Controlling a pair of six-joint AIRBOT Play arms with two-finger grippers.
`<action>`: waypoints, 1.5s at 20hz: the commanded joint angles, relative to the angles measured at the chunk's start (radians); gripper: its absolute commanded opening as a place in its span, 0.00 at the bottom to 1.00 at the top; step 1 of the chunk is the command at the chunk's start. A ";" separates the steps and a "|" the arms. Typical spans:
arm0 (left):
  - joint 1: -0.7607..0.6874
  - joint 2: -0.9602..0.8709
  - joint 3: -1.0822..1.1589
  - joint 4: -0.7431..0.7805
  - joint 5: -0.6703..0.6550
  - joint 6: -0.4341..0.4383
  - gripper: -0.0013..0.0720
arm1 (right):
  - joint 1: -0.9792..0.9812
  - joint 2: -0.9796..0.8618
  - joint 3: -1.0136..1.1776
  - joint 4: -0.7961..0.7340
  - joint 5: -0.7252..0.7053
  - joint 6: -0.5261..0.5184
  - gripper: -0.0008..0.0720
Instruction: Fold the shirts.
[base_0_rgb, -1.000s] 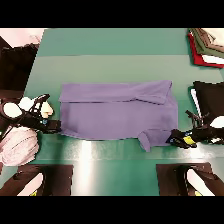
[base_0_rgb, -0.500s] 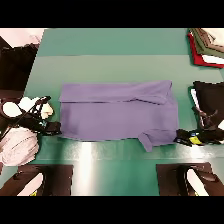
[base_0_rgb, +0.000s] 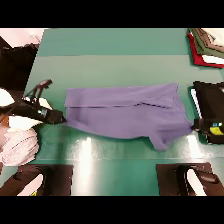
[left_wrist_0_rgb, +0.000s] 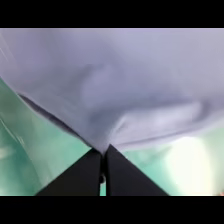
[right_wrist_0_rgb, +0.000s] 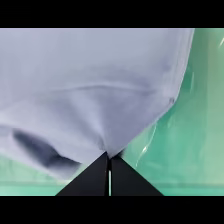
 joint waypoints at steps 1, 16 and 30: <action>-0.005 0.000 0.077 0.053 0.140 0.002 0.05 | 0.010 -0.119 0.132 -0.006 -0.087 0.001 0.03; -0.005 -0.286 0.073 0.084 0.678 0.000 0.05 | 0.219 -0.766 0.543 -0.009 -0.373 0.009 0.04; 0.093 -0.349 0.176 0.092 0.399 -0.110 0.89 | 0.045 -0.982 0.732 0.307 -0.124 -0.173 0.65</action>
